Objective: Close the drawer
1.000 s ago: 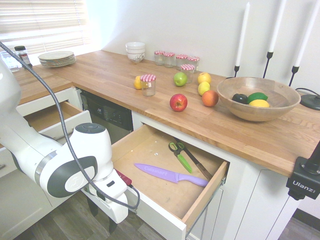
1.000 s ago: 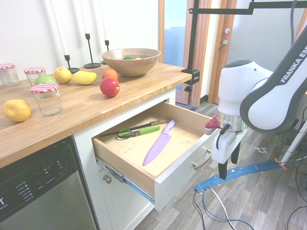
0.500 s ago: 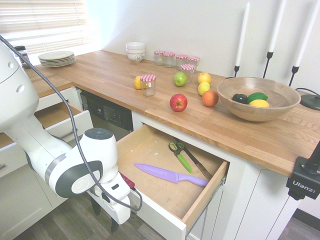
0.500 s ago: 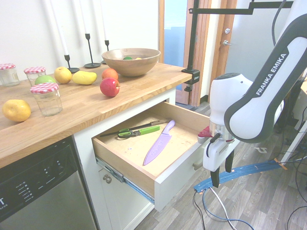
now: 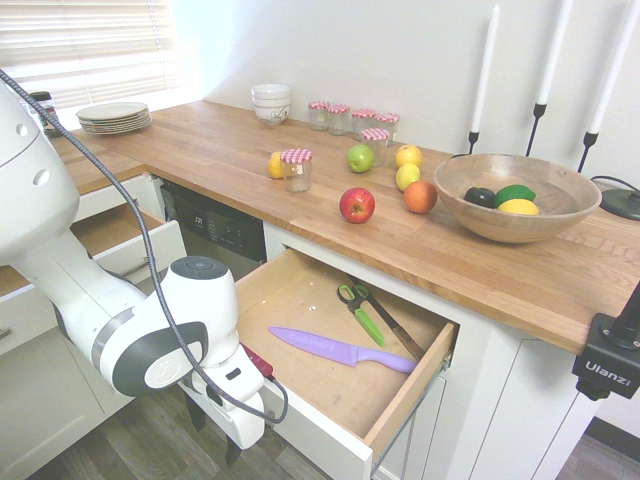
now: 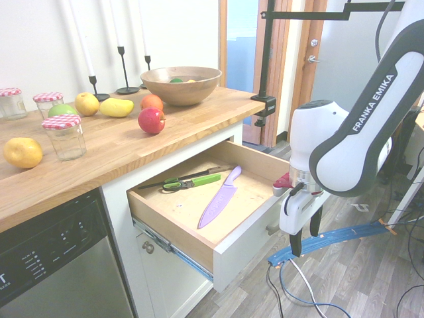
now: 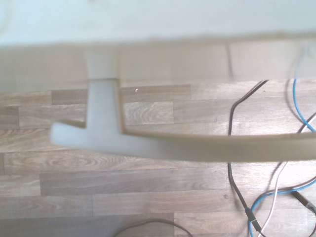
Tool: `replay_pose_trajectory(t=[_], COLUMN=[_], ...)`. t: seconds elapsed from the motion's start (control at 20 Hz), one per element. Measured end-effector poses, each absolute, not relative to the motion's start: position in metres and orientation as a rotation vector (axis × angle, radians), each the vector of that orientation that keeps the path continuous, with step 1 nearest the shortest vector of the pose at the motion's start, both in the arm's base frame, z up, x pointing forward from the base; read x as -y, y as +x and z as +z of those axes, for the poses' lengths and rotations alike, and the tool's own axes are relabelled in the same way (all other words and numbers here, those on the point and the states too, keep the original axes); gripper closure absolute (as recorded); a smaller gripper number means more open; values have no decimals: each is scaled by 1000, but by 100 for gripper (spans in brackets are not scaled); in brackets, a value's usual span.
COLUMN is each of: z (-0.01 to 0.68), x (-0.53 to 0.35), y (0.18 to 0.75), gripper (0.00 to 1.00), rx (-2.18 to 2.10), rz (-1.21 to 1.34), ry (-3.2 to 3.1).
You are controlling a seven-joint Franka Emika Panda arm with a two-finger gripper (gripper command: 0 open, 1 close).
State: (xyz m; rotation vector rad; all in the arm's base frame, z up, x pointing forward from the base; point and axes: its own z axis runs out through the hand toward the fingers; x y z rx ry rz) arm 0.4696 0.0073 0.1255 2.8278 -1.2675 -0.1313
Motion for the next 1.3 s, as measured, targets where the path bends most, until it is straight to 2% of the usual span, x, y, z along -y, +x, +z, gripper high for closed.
replay_pose_trajectory(t=[0.95, 1.3], z=[118, 116], x=[-11, -12], y=[471, 479], gripper=[100, 100], rx=[1281, 1326], rz=[-94, -2], ry=[2837, 2852])
